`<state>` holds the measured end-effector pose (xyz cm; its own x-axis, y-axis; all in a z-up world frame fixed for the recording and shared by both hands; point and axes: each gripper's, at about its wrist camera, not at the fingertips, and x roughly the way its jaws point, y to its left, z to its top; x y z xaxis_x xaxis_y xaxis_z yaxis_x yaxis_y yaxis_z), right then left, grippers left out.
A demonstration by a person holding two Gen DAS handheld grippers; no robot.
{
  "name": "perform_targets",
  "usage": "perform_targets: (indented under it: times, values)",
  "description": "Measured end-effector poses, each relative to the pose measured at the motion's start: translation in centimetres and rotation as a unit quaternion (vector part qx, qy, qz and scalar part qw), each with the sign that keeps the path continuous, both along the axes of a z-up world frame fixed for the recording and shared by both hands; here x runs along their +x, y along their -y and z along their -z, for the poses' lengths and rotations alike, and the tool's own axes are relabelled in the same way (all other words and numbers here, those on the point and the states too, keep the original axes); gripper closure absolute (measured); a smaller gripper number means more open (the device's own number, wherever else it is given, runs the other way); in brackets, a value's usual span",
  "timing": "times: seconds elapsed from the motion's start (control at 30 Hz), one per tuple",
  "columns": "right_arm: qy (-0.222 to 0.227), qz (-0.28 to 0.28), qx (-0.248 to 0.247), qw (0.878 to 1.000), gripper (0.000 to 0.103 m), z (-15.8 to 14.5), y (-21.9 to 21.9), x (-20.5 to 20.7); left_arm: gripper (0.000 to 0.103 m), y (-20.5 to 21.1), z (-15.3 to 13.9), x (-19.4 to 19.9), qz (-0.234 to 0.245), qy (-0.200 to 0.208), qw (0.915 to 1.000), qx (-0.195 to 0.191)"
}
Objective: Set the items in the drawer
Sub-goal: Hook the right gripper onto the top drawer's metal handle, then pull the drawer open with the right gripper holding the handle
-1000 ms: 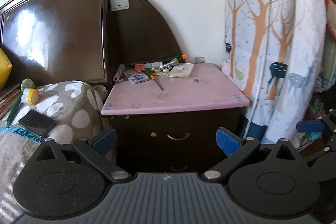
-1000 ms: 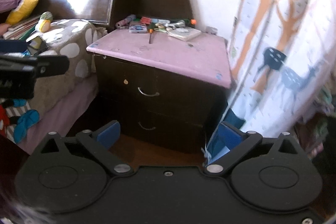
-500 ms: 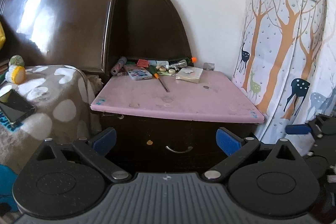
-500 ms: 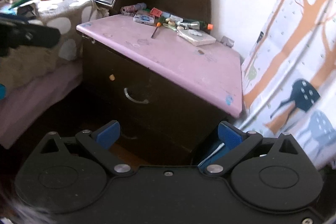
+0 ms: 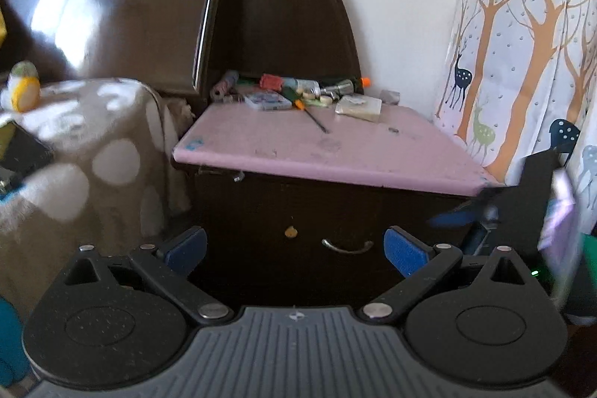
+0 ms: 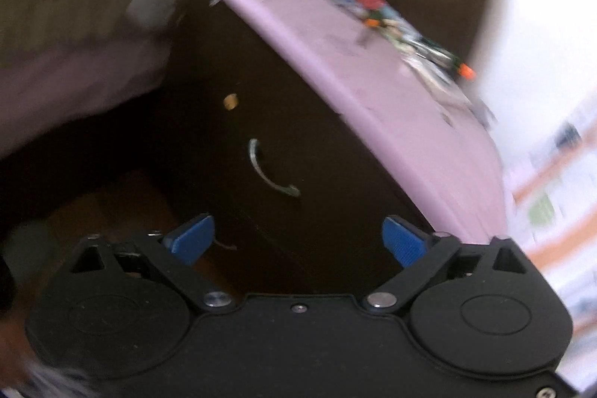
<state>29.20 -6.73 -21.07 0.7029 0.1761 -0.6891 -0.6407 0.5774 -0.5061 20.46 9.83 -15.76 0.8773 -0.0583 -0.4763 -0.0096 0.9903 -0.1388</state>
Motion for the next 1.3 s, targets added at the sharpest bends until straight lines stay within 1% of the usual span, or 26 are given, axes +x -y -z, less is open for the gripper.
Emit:
perform_targets:
  times: [0.03, 0.07, 0.1, 0.13, 0.17, 0.2, 0.3, 0.47, 0.57, 0.63, 0.67, 0.7, 0.73, 0.8, 0.9, 1.0, 1.17, 1.3]
  values:
    - [0.002, -0.016, -0.019, 1.0, 0.058, 0.8, -0.6, 0.4, 0.001, -0.1, 0.1, 0.1, -0.001, 0.0, 1.0, 0.002]
    - [0.003, -0.03, -0.038, 0.999, 0.072, 1.6, -1.2, 0.9, 0.001, -0.2, 0.2, 0.3, -0.001, -0.001, 1.0, 0.004]
    - [0.001, -0.04, -0.055, 0.998, 0.071, 2.4, -1.7, 1.4, 0.001, -0.3, 0.3, 0.4, -0.001, -0.003, 1.0, 0.002]
    - [0.004, -0.052, -0.068, 0.996, 0.067, 3.0, -2.1, 1.7, 0.001, -0.4, 0.4, 0.5, -0.001, -0.005, 1.0, 0.0]
    - [0.011, -0.069, -0.083, 0.994, 0.056, 3.5, -2.5, 1.9, 0.001, -0.5, 0.5, 0.7, 0.0, -0.007, 1.0, -0.001]
    - [0.019, -0.086, -0.097, 0.991, 0.053, 4.0, -2.9, 2.1, 0.001, -0.6, 0.6, 0.8, 0.0, -0.008, 1.0, -0.003]
    - [0.022, -0.121, -0.128, 0.984, 0.053, 5.1, -3.7, 2.9, 0.001, -1.3, 0.7, 1.0, -0.008, -0.012, 0.9998, -0.016]
    - [0.02, -0.164, -0.169, 0.972, 0.055, 6.8, -5.0, 4.1, 0.001, -2.7, 0.8, 1.2, -0.026, -0.017, 0.9987, -0.041]
    - [0.012, -0.187, -0.182, 0.965, 0.062, 7.4, -5.7, 4.6, 0.001, -3.7, 1.3, 1.0, -0.04, -0.018, 0.9977, -0.052]
    - [0.018, -0.206, -0.201, 0.957, 0.067, 8.0, -6.3, 4.4, 0.001, -4.1, 1.3, 0.9, -0.044, -0.016, 0.9972, -0.057]
    - [0.019, -0.211, -0.208, 0.955, 0.074, 8.3, -6.5, 4.4, 0.001, -4.2, 1.3, 0.9, -0.046, -0.015, 0.9972, -0.058]
    - [0.016, -0.21, -0.211, 0.955, 0.077, 8.4, -6.8, 4.6, 0.001, -4.3, 1.3, 0.8, -0.047, -0.015, 0.9971, -0.058]
    - [0.01, -0.204, -0.208, 0.956, 0.076, 8.3, -7.1, 4.9, 0.001, -4.4, 1.3, 0.8, -0.047, -0.015, 0.997, -0.059]
    - [-0.005, -0.183, -0.189, 0.965, 0.08, 7.6, -7.1, 5.4, 0.001, -4.5, 1.2, 0.7, -0.05, -0.014, 0.9968, -0.06]
    - [-0.009, -0.17, -0.198, 0.965, 0.08, 7.3, -7.5, 5.3, 0.001, -4.5, 1.1, 0.6, -0.051, -0.011, 0.9967, -0.062]
    - [-0.025, -0.154, -0.188, 0.97, 0.079, 6.2, -8.0, 5.0, 0.001, -4.5, 0.9, 0.5, -0.048, -0.007, 0.9969, -0.063]
    - [-0.037, -0.173, -0.175, 0.968, 0.079, 4.5, -6.9, 1.8, 0.001, -4.7, 0.6, 0.5, -0.047, -0.001, 0.9967, -0.066]
    - [-0.046, -0.179, -0.157, 0.97, 0.078, 3.2, -6.1, -0.8, 0.001, -4.5, 0.3, 0.2, -0.041, 0.005, 0.9971, -0.064]
